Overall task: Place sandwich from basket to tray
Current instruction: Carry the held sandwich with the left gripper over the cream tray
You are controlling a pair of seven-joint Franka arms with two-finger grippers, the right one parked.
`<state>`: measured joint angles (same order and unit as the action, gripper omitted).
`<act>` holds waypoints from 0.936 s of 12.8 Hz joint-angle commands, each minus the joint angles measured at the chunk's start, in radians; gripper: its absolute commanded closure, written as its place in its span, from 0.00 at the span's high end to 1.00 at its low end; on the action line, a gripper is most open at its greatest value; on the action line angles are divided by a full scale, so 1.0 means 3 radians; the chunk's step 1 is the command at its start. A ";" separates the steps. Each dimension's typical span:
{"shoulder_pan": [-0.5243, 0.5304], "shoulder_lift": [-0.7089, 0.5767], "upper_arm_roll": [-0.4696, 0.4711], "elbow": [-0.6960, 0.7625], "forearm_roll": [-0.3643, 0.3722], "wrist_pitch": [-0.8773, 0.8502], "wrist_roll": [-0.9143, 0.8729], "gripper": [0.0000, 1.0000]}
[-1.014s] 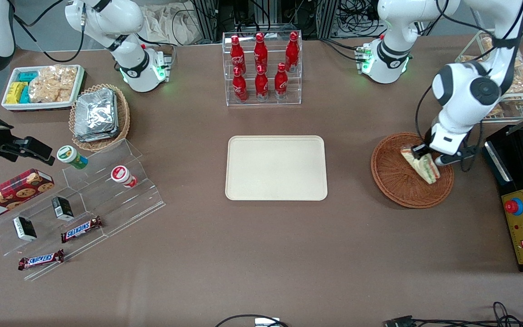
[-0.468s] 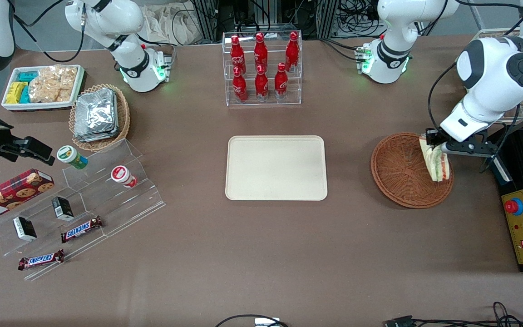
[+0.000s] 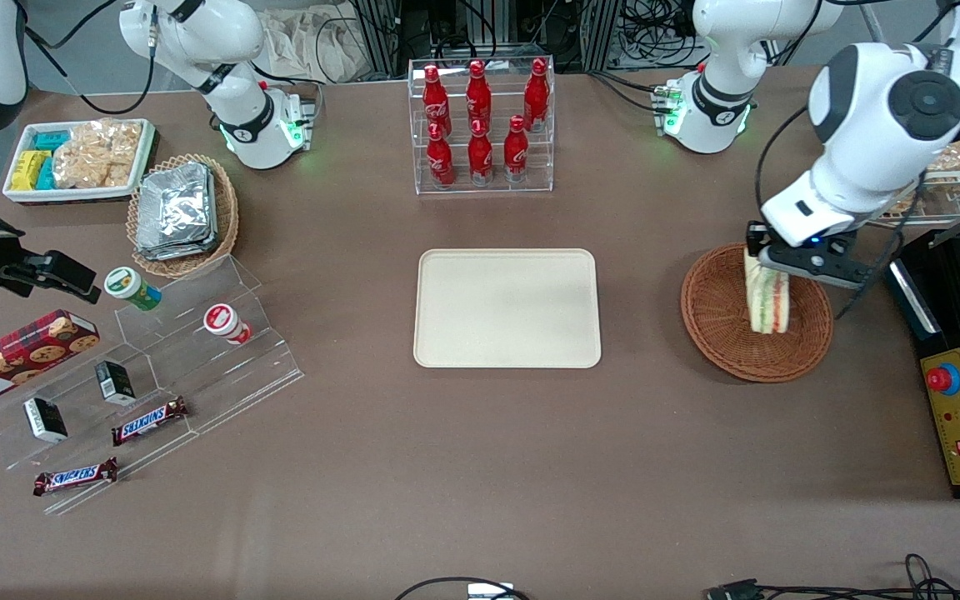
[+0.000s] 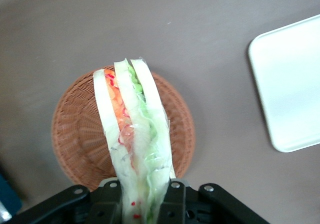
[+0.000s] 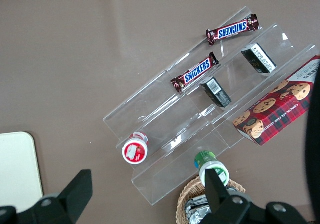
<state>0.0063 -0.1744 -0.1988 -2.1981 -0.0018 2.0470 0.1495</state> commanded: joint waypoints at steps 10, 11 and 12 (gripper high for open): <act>0.0010 0.0458 -0.1157 0.0184 -0.0280 0.0590 -0.1264 0.21; 0.0010 0.0525 -0.1254 0.0184 -0.0280 0.0677 -0.1356 0.21; 0.0005 0.0591 -0.1321 0.0174 -0.0255 0.0759 -0.1438 0.21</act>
<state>0.0043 -0.0394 -0.5595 -2.1653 -0.0786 2.2408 -0.2317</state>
